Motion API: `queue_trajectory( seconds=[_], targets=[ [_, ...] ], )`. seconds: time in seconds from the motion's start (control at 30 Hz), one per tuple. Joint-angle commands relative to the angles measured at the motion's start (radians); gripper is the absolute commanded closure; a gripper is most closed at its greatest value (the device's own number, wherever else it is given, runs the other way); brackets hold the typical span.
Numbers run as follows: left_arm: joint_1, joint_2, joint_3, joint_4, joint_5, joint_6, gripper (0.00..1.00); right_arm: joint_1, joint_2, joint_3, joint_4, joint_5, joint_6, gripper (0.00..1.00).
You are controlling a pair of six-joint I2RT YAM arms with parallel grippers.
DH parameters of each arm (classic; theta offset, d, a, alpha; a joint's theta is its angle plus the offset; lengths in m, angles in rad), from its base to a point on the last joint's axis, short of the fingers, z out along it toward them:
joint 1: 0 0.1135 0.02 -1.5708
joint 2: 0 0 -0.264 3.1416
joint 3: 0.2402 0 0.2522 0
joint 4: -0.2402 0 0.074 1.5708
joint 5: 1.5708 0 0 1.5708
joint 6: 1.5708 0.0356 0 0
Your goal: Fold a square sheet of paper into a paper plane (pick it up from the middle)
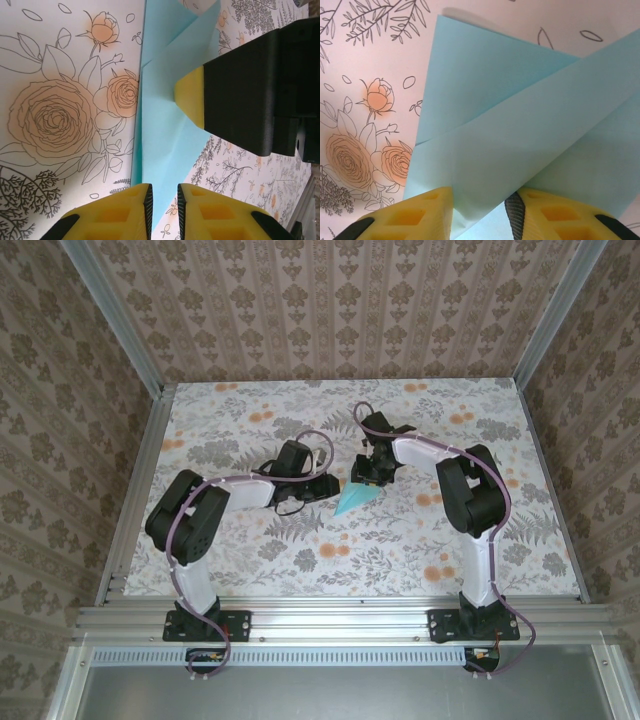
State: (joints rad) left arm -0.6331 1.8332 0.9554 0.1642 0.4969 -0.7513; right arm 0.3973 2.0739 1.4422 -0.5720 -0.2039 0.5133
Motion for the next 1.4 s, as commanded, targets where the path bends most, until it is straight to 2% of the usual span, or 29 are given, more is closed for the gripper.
queue_trajectory(
  seconds=[0.0, 0.3, 0.57, 0.93, 1.37],
  targets=[
    [0.003, -0.005, -0.017, 0.019, 0.002, -0.026, 0.77, -0.003, 0.044, -0.051, -0.019, 0.081, 0.025, 0.64],
    [-0.003, 0.024, 0.007, 0.021, 0.026, -0.029, 0.77, -0.001, 0.060, -0.054, -0.030, 0.099, 0.025, 0.70],
    [-0.014, 0.044, 0.029, 0.032, 0.054, -0.037, 0.78, 0.002, 0.081, -0.040, -0.056, 0.118, 0.023, 0.61],
    [-0.027, 0.018, 0.006, 0.124, 0.042, -0.065, 0.80, 0.007, 0.092, -0.033, -0.107, 0.208, 0.102, 0.64],
    [-0.054, 0.074, 0.047, 0.033, 0.042, 0.005, 0.87, 0.006, 0.093, -0.045, -0.108, 0.217, 0.158, 0.62]
  ],
)
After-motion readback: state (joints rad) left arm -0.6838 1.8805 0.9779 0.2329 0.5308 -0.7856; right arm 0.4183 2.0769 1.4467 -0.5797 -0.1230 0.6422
